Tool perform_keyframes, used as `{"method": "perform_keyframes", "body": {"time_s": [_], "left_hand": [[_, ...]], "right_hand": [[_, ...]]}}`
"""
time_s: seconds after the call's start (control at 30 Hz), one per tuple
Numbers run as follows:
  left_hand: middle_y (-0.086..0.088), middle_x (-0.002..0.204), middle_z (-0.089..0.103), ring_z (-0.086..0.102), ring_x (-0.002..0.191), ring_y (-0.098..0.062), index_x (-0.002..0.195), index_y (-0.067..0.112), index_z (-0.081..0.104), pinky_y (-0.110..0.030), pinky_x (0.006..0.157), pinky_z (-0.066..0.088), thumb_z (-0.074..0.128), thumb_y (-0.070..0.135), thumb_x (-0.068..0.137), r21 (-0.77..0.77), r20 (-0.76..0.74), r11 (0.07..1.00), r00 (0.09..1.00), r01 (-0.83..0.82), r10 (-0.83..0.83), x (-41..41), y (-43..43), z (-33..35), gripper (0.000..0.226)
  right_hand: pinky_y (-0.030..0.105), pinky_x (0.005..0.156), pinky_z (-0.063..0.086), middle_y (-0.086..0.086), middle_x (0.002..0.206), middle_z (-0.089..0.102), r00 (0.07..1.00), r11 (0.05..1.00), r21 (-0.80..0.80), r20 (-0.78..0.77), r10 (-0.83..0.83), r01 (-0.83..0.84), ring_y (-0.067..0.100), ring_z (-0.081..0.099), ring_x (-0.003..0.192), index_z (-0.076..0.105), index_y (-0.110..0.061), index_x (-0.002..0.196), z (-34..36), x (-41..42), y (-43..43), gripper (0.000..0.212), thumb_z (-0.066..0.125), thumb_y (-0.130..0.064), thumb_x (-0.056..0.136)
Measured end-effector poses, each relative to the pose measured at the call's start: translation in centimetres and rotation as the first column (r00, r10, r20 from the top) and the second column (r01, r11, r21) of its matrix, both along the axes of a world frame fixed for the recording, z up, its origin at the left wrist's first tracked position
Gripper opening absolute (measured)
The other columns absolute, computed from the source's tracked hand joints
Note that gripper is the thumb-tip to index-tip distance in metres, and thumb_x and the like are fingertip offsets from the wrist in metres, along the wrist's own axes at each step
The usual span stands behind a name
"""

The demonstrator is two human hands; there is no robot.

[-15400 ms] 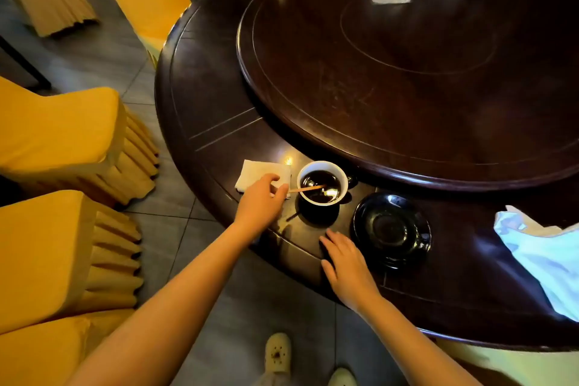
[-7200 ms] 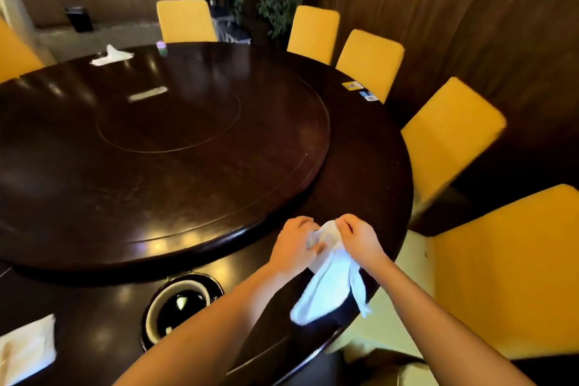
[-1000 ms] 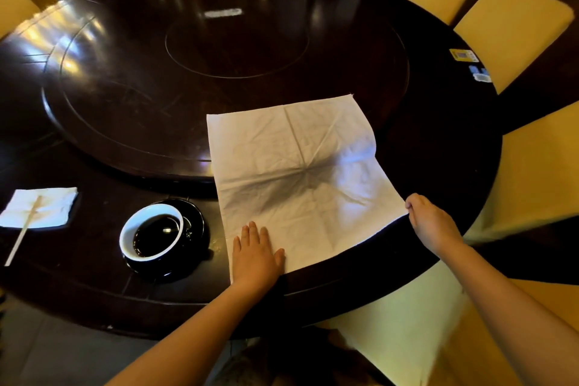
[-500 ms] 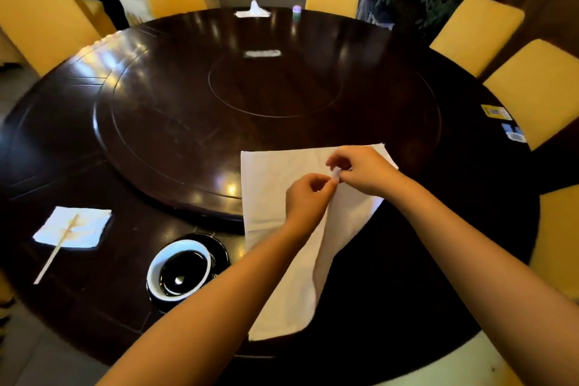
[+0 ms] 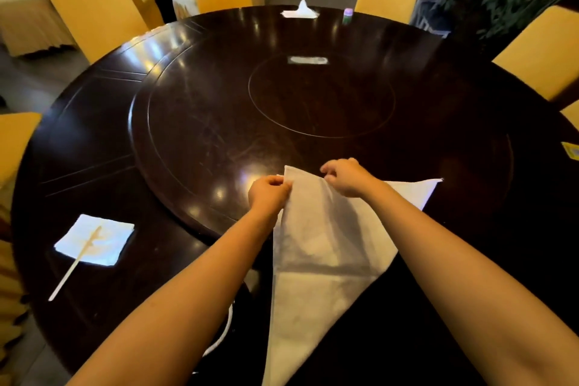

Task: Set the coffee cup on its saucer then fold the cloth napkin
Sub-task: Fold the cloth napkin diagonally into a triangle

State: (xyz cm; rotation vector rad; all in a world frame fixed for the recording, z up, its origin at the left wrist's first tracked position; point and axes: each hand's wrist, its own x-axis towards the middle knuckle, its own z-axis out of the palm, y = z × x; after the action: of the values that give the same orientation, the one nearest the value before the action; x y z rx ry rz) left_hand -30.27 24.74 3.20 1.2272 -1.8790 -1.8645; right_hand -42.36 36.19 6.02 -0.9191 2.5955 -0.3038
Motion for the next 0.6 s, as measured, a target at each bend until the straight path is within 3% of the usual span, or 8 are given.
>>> {"method": "perform_keyframes", "body": {"time_s": [0.07, 0.2, 0.3, 0.43, 0.6], "left_hand": [[-0.014, 0.094, 0.071, 0.064, 0.08, -0.025, 0.087, 0.011, 0.072, -0.041, 0.078, 0.058, 0.067, 0.014, 0.079, -0.023, 0.051, 1.0, 0.999, -0.001, 0.002, -0.4, -1.1, -1.2, 0.009], [-0.005, 0.085, 0.069, 0.061, 0.075, -0.017, 0.076, 0.02, 0.068, -0.033, 0.068, 0.057, 0.065, 0.016, 0.079, -0.158, 0.156, 0.986, 0.987, 0.047, -0.023, -1.0, -2.7, -3.0, 0.006], [0.001, 0.084, 0.066, 0.057, 0.071, -0.012, 0.076, 0.024, 0.063, -0.02, 0.052, 0.041, 0.062, 0.018, 0.082, -0.282, 0.236, 0.95, 0.969, 0.133, -0.066, -1.5, -3.4, -3.8, 0.008], [-0.002, 0.093, 0.068, 0.059, 0.078, -0.015, 0.094, 0.018, 0.066, -0.025, 0.063, 0.042, 0.058, 0.018, 0.086, -0.376, 0.303, 0.908, 0.951, 0.186, -0.069, -2.1, -4.0, -4.4, 0.012], [-0.003, 0.101, 0.068, 0.054, 0.08, -0.014, 0.1, 0.017, 0.067, -0.026, 0.068, 0.04, 0.056, 0.019, 0.087, -0.414, 0.309, 0.89, 0.949, 0.193, -0.062, -2.7, -4.4, -4.8, 0.017]], "right_hand": [[0.043, 0.099, 0.035, 0.012, 0.127, 0.058, 0.998, 0.997, 0.076, -0.053, -0.016, 0.02, 0.034, 0.039, 0.123, 0.056, -0.019, 0.123, -2.0, -0.8, 0.0, 0.032, 0.039, -0.022, 0.096], [0.04, 0.09, 0.036, 0.01, 0.115, 0.063, 0.992, 0.992, 0.112, -0.117, -0.039, 0.052, 0.03, 0.043, 0.113, 0.063, -0.018, 0.11, -4.7, -1.7, 0.2, 0.025, 0.045, -0.025, 0.095], [0.038, 0.088, 0.036, 0.008, 0.11, 0.063, 0.987, 0.994, 0.085, -0.148, -0.06, 0.074, 0.028, 0.045, 0.109, 0.063, -0.017, 0.103, -6.0, -2.4, 0.7, 0.017, 0.052, -0.024, 0.092], [0.036, 0.085, 0.037, 0.008, 0.107, 0.064, 0.974, 0.991, -0.041, -0.182, -0.135, 0.129, 0.026, 0.048, 0.105, 0.061, -0.016, 0.102, -7.1, -2.9, 1.0, 0.013, 0.055, -0.021, 0.091], [0.034, 0.082, 0.034, 0.007, 0.106, 0.061, 0.977, 0.992, -0.041, -0.176, -0.122, 0.117, 0.026, 0.047, 0.105, 0.062, -0.016, 0.097, -7.7, -3.7, 1.4, 0.012, 0.061, -0.023, 0.087]]}}
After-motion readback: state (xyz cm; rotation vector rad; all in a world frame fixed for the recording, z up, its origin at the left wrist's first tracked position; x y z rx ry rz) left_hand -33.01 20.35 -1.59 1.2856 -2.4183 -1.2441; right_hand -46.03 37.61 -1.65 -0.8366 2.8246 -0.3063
